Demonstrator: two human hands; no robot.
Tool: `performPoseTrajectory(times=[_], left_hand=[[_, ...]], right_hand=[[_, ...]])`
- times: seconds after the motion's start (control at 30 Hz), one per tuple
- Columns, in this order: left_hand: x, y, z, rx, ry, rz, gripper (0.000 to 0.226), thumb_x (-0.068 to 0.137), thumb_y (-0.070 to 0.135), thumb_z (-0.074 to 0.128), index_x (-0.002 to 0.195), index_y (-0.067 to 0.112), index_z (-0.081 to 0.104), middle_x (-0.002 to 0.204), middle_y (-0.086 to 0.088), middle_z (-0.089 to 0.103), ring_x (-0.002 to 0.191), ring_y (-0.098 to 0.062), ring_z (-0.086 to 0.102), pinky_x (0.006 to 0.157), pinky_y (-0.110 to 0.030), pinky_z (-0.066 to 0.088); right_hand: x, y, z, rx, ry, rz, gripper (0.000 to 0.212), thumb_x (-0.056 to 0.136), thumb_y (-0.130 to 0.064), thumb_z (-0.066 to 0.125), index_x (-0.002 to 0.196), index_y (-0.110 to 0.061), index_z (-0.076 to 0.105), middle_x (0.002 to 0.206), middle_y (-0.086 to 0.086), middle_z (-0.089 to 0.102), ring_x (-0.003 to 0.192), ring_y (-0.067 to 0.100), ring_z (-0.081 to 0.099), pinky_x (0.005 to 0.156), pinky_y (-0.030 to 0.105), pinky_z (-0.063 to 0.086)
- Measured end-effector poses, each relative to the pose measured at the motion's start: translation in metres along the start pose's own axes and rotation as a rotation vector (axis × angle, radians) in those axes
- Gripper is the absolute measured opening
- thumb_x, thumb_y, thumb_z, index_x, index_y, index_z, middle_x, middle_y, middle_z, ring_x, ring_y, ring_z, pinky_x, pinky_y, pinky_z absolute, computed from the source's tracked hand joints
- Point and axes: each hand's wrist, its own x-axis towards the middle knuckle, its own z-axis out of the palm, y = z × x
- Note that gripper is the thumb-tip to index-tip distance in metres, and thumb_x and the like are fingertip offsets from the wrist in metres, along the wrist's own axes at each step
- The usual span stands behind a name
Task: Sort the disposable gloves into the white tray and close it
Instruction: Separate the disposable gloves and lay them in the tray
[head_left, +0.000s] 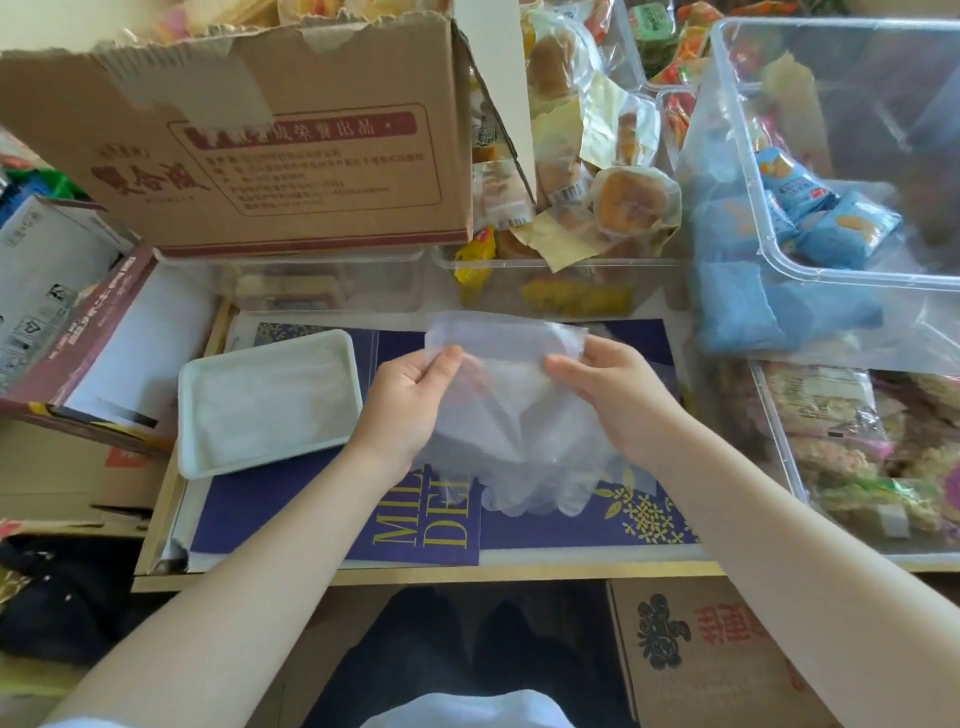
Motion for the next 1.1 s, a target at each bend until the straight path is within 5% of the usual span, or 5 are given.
performPoseTrajectory(times=[0.23, 0.5, 0.7, 0.87, 1.1], left_hand=[[0.018, -0.011, -0.026, -0.039, -0.027, -0.145, 0.056, 0.081, 0.064, 0.053, 0.078, 0.012, 0.074, 0.079, -0.014, 0.072, 0.084, -0.028, 0.069, 0.087, -0.039, 0.053], [0.018, -0.032, -0.051, 0.2, -0.027, -0.024, 0.018, 0.091, 0.017, 0.058, 0.075, 0.021, 0.063, 0.063, 0.009, 0.066, 0.065, -0.011, 0.057, 0.059, -0.02, 0.046], [0.034, -0.045, -0.072, 0.452, 0.082, -0.016, 0.022, 0.092, 0.025, 0.056, 0.072, 0.018, 0.058, 0.06, 0.008, 0.056, 0.054, -0.003, 0.047, 0.054, -0.011, 0.035], [0.044, -0.046, -0.079, 0.492, -0.059, -0.006, 0.019, 0.094, 0.024, 0.052, 0.077, 0.019, 0.06, 0.068, -0.001, 0.062, 0.065, -0.015, 0.051, 0.058, -0.015, 0.037], [0.045, -0.051, -0.079, 0.555, -0.305, -0.021, 0.018, 0.093, 0.026, 0.053, 0.08, 0.023, 0.065, 0.059, -0.008, 0.051, 0.047, -0.008, 0.038, 0.043, -0.017, 0.033]], right_hand=[[0.008, 0.013, 0.016, 0.146, -0.123, -0.019, 0.018, 0.085, 0.005, 0.058, 0.075, -0.009, 0.057, 0.069, 0.001, 0.056, 0.063, 0.009, 0.053, 0.061, 0.018, 0.044], [0.02, 0.047, 0.05, 0.4, -0.082, 0.074, 0.021, 0.086, 0.009, 0.054, 0.083, -0.012, 0.06, 0.078, 0.006, 0.054, 0.069, 0.018, 0.052, 0.066, 0.029, 0.043], [0.026, 0.094, 0.056, -0.543, 0.014, 0.044, 0.022, 0.082, 0.001, 0.062, 0.101, -0.01, 0.063, 0.104, 0.009, 0.062, 0.093, 0.027, 0.059, 0.073, 0.02, 0.041], [0.034, 0.117, 0.027, -1.085, 0.302, 0.143, 0.071, 0.091, -0.035, 0.055, 0.147, -0.01, 0.019, 0.156, 0.012, 0.012, 0.14, 0.033, 0.017, 0.112, 0.04, 0.02], [0.043, 0.129, 0.009, -1.239, 0.405, 0.015, 0.02, 0.093, -0.021, 0.049, 0.105, -0.008, 0.058, 0.108, 0.012, 0.056, 0.098, 0.033, 0.05, 0.077, 0.038, 0.04]])
